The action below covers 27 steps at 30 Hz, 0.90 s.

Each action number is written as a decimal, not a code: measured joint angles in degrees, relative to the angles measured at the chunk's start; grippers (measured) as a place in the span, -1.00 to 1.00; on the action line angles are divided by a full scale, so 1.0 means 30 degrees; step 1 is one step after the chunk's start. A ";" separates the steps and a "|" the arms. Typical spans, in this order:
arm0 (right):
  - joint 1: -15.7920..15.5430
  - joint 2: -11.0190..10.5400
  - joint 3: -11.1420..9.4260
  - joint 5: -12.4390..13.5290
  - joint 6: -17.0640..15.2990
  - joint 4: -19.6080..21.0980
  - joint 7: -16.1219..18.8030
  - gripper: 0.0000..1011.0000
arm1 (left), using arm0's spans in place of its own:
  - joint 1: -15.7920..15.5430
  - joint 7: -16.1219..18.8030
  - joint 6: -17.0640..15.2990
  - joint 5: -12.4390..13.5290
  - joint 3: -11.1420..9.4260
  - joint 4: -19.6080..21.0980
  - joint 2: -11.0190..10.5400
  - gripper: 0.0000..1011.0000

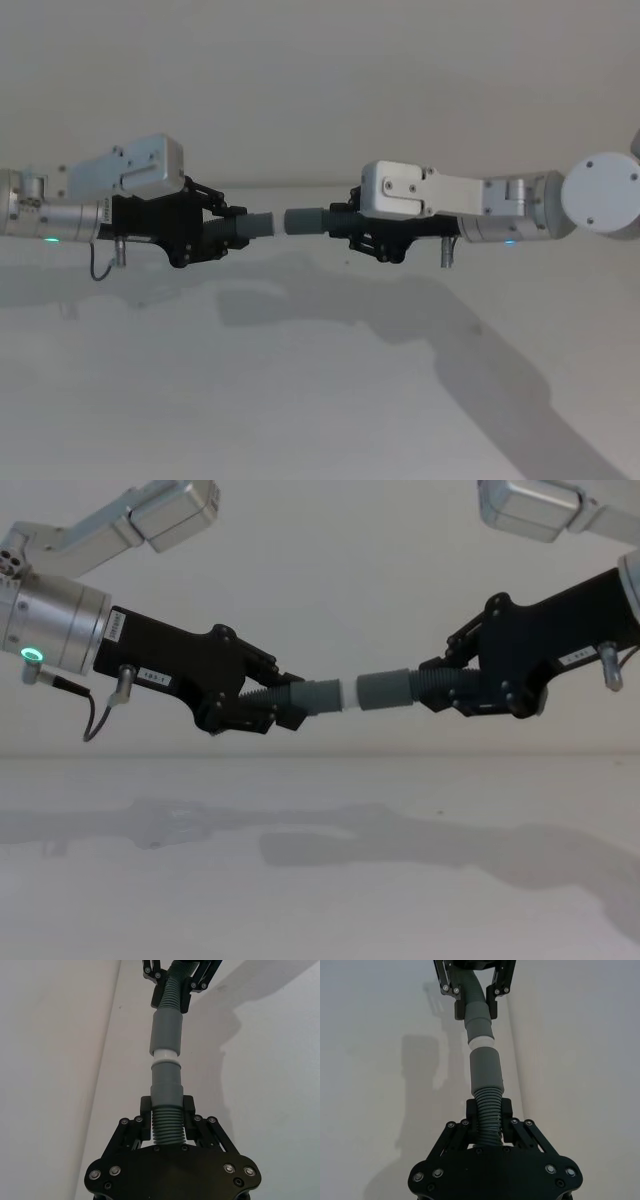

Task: Use both hands to pick up one end of the pipe from the table, align the ends, and insert them.

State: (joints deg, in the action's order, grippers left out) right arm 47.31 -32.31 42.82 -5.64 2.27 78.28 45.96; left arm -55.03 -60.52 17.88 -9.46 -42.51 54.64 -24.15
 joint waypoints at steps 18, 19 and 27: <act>0.0038 0.0109 -0.0032 0.0666 0.0165 -0.0088 0.0069 -0.52 | 0.0001 0.0002 -0.0001 0.0007 0.0002 -0.0004 -0.0023 -0.35; 0.0039 0.0111 -0.0032 0.0677 0.0168 -0.0090 0.0070 -0.52 | 0.0001 0.0001 -0.0001 0.0008 0.0003 -0.0005 -0.0023 -0.35; 0.0050 0.0128 -0.0029 0.0785 0.0188 -0.0090 0.0086 -0.52 | 0.0000 0.0002 -0.0002 0.0009 0.0004 -0.0004 -0.0035 -0.35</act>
State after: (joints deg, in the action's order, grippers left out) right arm 47.46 -31.93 42.74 -3.29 2.83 78.02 46.21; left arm -55.03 -60.51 17.87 -9.44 -42.49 54.63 -24.25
